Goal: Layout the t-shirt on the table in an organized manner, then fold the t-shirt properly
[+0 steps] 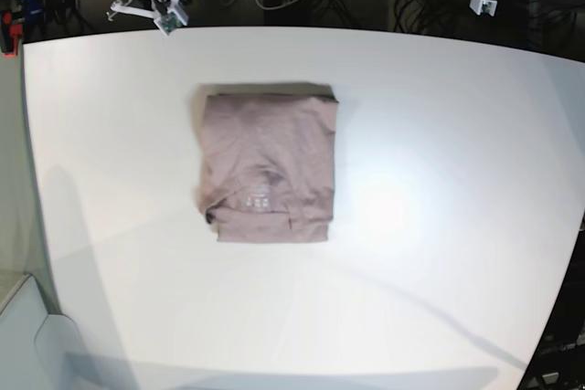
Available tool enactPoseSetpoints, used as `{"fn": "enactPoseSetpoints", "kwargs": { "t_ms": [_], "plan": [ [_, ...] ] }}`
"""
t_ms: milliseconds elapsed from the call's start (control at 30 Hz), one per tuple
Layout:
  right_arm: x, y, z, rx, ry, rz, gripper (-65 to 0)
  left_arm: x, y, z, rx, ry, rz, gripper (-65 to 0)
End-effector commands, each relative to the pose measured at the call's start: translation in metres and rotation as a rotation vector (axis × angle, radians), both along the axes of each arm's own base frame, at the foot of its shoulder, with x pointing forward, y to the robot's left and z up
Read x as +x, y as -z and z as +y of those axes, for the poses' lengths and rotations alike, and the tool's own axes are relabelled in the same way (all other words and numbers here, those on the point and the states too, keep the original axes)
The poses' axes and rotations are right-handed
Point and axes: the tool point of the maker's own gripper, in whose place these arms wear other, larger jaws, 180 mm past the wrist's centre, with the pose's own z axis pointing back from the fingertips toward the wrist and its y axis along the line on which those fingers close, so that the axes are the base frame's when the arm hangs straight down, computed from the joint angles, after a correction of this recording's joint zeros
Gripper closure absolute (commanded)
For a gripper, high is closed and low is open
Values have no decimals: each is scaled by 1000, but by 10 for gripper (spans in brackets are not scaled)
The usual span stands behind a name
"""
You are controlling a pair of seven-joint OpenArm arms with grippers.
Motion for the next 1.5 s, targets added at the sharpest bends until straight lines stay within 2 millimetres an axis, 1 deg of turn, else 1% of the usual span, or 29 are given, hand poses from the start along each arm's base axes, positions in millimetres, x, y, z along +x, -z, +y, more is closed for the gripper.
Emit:
{"fn": "enactPoseSetpoints", "kwargs": {
  "t_ms": [0,100,233,300,367,433,500,600,667,700,767,867,967,1067,1167,1233,1300,1367,1400,1467],
  "plan": [
    [-15,3,-1,21,7,19,0,-5,1,0,-5,-7,0,-2],
    [-38,25,2,72,37,71,0,-6,6,-8,-28,-26,-13,-2],
    [-72,55,13,148,82,155,0,-8,19,-18,-64,-48,-9,-1],
    [-79,74,17,194,123,179,0,-17,30,-26,-77,-29,30,-1],
    [-90,95,22,237,171,218,0,-20,39,-32,-88,-18,52,-1],
    [-100,114,16,259,211,255,0,-23,48,-41,-105,-8,69,-1],
    [-101,131,19,298,266,276,0,-22,56,-52,-128,1,74,-1],
    [-105,147,13,329,337,288,0,-25,68,-75,-177,40,99,-1],
    [-101,152,15,356,375,271,0,-22,76,-85,-175,55,111,-1],
    [-100,153,15,363,384,265,0,-20,79,-87,-168,55,115,-1],
    [-102,155,17,373,383,270,0,-10,84,-90,-151,63,110,-1],
    [-98,157,19,378,386,277,0,-4,88,-94,-132,86,117,-2],
    [-99,158,21,383,390,282,0,6,89,-93,-108,107,105,-2],
    [-85,159,22,386,384,267,0,15,89,-95,-100,136,96,-2],
    [-82,160,22,387,383,263,0,22,90,-94,-78,152,88,-2],
    [-82,160,23,388,383,263,0,31,91,-90,-42,165,79,-2],
    [-82,159,33,406,386,266,0,34,92,-87,-12,181,76,-2],
    [-81,168,24,317,416,241,0,46,92,-82,29,198,61,-2],
    [-80,172,16,264,433,227,0,49,93,-83,47,204,58,-2],
    [-85,180,10,169,474,217,0,48,95,-81,80,219,65,-2]
  ]
}}
